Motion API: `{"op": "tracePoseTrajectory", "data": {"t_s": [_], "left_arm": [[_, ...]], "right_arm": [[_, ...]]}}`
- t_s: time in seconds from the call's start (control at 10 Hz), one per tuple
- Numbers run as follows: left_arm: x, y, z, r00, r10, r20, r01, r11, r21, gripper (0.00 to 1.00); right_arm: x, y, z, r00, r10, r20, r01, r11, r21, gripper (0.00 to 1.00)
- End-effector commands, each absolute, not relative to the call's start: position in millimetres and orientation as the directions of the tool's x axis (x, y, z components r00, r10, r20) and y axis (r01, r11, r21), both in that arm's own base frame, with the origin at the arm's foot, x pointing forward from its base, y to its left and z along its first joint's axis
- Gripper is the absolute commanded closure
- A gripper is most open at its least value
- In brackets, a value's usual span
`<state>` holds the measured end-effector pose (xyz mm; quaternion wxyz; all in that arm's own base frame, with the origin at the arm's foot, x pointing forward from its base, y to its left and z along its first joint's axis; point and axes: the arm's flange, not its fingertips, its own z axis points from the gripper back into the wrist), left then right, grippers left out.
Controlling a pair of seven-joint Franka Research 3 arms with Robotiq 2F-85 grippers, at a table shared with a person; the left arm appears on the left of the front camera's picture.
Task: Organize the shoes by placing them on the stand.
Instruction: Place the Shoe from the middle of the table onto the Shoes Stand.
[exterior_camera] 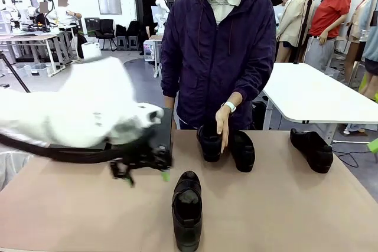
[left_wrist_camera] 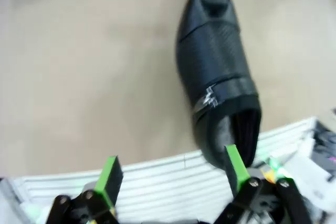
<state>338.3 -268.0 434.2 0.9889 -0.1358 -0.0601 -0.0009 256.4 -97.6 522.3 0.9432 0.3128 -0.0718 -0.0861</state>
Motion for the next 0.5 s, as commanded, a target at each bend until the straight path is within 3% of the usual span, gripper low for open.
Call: {"op": "tracePoseTrajectory", "data": {"t_s": [0.0, 0.4], "left_arm": [[292.7, -172.2, 443.7, 0.997, 0.030, 0.065, -0.009, 0.953, -0.302, 0.00], [264.9, -60.6, 434.0, 0.993, 0.099, 0.061, -0.049, 0.832, -0.553, 0.00]], "right_arm": [[256.3, -98.6, 523.6, 0.977, -0.191, 0.098, 0.091, 0.781, 0.618, 0.00], [256.3, -98.6, 523.6, 0.977, -0.191, 0.098, 0.091, 0.781, 0.618, 0.00]]}}
